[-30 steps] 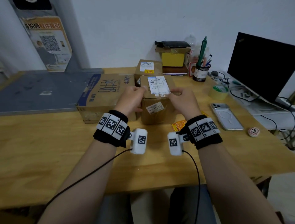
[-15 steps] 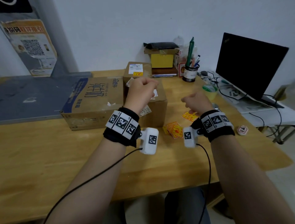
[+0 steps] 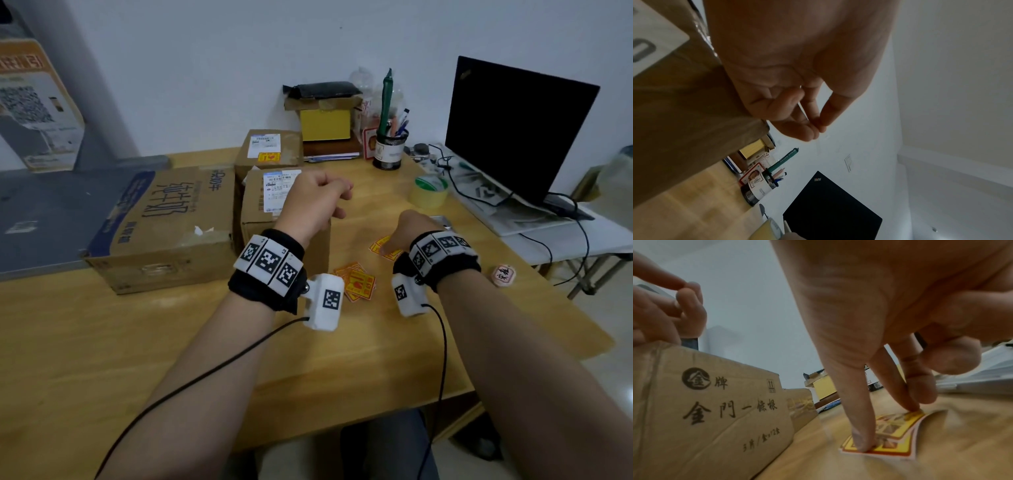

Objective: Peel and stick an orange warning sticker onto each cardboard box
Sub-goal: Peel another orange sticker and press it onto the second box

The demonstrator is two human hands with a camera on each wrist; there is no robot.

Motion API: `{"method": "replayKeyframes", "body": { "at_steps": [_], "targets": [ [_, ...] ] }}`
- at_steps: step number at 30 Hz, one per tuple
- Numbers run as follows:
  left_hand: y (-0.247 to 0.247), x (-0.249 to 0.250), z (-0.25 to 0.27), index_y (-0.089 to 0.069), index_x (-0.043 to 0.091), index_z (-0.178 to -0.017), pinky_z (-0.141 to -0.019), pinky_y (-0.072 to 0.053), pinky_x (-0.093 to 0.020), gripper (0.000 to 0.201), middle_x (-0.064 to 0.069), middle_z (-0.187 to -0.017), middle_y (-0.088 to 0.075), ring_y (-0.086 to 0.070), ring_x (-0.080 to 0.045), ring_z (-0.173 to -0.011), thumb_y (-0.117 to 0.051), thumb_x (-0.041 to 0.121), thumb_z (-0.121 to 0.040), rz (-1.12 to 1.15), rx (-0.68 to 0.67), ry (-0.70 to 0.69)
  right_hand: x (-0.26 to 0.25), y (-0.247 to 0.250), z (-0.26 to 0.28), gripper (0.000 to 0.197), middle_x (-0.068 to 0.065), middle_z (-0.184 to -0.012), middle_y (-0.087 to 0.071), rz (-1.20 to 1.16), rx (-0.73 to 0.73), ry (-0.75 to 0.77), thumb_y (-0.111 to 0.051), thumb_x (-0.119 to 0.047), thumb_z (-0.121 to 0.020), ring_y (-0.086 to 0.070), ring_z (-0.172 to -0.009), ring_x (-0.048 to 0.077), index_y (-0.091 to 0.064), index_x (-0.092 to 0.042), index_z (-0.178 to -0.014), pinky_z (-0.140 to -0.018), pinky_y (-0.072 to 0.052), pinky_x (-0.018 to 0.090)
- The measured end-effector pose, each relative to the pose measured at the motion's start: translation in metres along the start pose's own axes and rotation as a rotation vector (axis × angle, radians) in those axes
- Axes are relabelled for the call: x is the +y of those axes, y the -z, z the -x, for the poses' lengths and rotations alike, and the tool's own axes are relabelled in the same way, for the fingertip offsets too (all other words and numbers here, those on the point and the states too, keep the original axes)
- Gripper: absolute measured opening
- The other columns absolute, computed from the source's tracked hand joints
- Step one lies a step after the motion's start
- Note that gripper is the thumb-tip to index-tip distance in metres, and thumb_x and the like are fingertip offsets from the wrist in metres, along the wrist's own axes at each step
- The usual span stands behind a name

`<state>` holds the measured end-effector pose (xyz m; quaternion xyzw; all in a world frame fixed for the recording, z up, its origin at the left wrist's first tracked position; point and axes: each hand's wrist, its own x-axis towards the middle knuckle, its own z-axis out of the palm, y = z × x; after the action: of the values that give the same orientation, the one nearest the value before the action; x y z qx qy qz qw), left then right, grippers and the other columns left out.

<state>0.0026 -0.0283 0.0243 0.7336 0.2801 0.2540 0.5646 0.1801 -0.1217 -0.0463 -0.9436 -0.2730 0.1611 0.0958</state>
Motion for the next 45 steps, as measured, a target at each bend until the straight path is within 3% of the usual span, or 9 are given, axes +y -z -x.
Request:
{"method": "replayKeyframes", "body": {
  "at_steps": [7, 13, 23, 26, 29, 33, 36, 41, 45],
  "targets": [
    [-0.007, -0.001, -0.002, -0.07, 0.019, -0.095, -0.043, -0.034, -0.02, 0.013, 0.007, -0.084, -0.07, -0.063, -0.011, -0.06, -0.058, 0.022, -0.099, 0.006, -0.02, 0.008, -0.005, -0.004, 0.003, 0.046, 0.01, -0.084, -0.068, 0.084, 0.049, 0.035, -0.092, -0.032, -0.061, -0.068, -0.076, 0.03, -0.059, -0.011, -0.084, -0.074, -0.063, 0.043],
    [-0.006, -0.001, 0.0, -0.069, 0.02, -0.091, -0.041, -0.034, -0.018, 0.014, 0.006, -0.082, -0.069, -0.062, -0.011, -0.059, -0.057, 0.019, -0.1, 0.024, -0.025, 0.004, -0.009, -0.004, 0.006, 0.031, 0.01, -0.083, -0.069, 0.097, 0.057, 0.06, -0.083, -0.029, -0.075, -0.069, -0.079, 0.031, -0.062, -0.009, -0.086, -0.079, -0.062, 0.044],
    [0.002, 0.003, 0.008, -0.07, 0.017, -0.093, -0.04, -0.034, -0.018, 0.015, 0.002, -0.083, -0.069, -0.062, -0.011, -0.056, -0.057, 0.017, -0.101, 0.055, -0.032, -0.026, -0.01, -0.002, 0.015, 0.033, 0.009, -0.081, -0.066, 0.046, 0.042, 0.054, -0.084, -0.027, -0.078, -0.066, -0.077, 0.029, -0.057, -0.009, -0.08, -0.061, -0.05, 0.032],
    [0.008, 0.004, 0.01, -0.07, 0.016, -0.096, -0.04, -0.035, -0.017, 0.015, 0.003, -0.082, -0.069, -0.061, -0.01, -0.055, -0.056, 0.017, -0.101, 0.054, -0.038, -0.027, -0.007, 0.002, 0.017, 0.037, 0.009, -0.075, -0.065, -0.034, 0.12, 0.042, -0.082, -0.035, -0.081, -0.065, -0.07, 0.028, -0.058, -0.008, -0.073, -0.055, -0.046, 0.029],
    [0.015, 0.004, 0.008, -0.07, 0.019, -0.095, -0.044, -0.037, -0.018, 0.015, 0.005, -0.083, -0.069, -0.061, -0.009, -0.057, -0.056, 0.019, -0.101, 0.045, -0.03, -0.023, -0.012, 0.018, 0.025, 0.033, 0.009, -0.065, -0.07, -0.223, 0.173, 0.05, -0.078, -0.035, -0.083, -0.063, -0.054, 0.024, -0.07, -0.004, -0.074, -0.052, -0.048, 0.026],
    [0.024, 0.004, 0.0, -0.07, 0.018, -0.106, -0.045, -0.04, -0.018, 0.015, 0.004, -0.101, -0.071, -0.064, -0.01, -0.068, -0.058, 0.024, -0.1, 0.021, 0.001, -0.013, -0.038, 0.044, 0.047, 0.023, 0.009, -0.081, -0.079, -0.681, 0.169, 0.184, -0.081, -0.028, -0.081, -0.056, -0.052, 0.024, -0.077, -0.007, -0.088, -0.046, -0.051, 0.026],
    [0.032, 0.008, -0.008, -0.068, 0.017, -0.112, -0.048, -0.041, -0.022, 0.023, 0.0, -0.1, -0.069, -0.064, -0.015, -0.074, -0.057, 0.034, -0.101, -0.008, -0.019, -0.005, -0.065, 0.058, 0.069, 0.022, 0.005, -0.081, -0.079, -0.836, 0.14, 0.341, -0.082, -0.029, -0.081, -0.058, -0.049, 0.02, -0.08, -0.01, -0.09, -0.047, -0.055, 0.026],
    [0.055, 0.012, -0.018, -0.073, 0.024, -0.09, -0.047, -0.04, -0.019, 0.021, 0.013, -0.084, -0.073, -0.069, -0.005, -0.068, -0.06, 0.038, -0.1, -0.047, 0.06, -0.069, -0.099, 0.065, 0.077, 0.014, 0.003, -0.087, -0.079, -0.855, 0.147, 0.479, -0.082, -0.026, -0.084, -0.061, -0.047, 0.017, -0.077, -0.017, -0.094, -0.047, -0.058, 0.03],
    [0.073, 0.003, -0.027, -0.073, 0.024, -0.084, -0.046, -0.041, -0.016, 0.021, 0.008, -0.084, -0.075, -0.069, -0.001, -0.062, -0.064, 0.035, -0.099, -0.088, 0.109, -0.112, -0.115, 0.057, 0.067, 0.025, 0.01, -0.096, -0.078, -0.876, 0.139, 0.508, -0.085, -0.025, -0.084, -0.062, -0.049, 0.018, -0.075, -0.016, -0.105, -0.046, -0.057, 0.03]
  ]
}}
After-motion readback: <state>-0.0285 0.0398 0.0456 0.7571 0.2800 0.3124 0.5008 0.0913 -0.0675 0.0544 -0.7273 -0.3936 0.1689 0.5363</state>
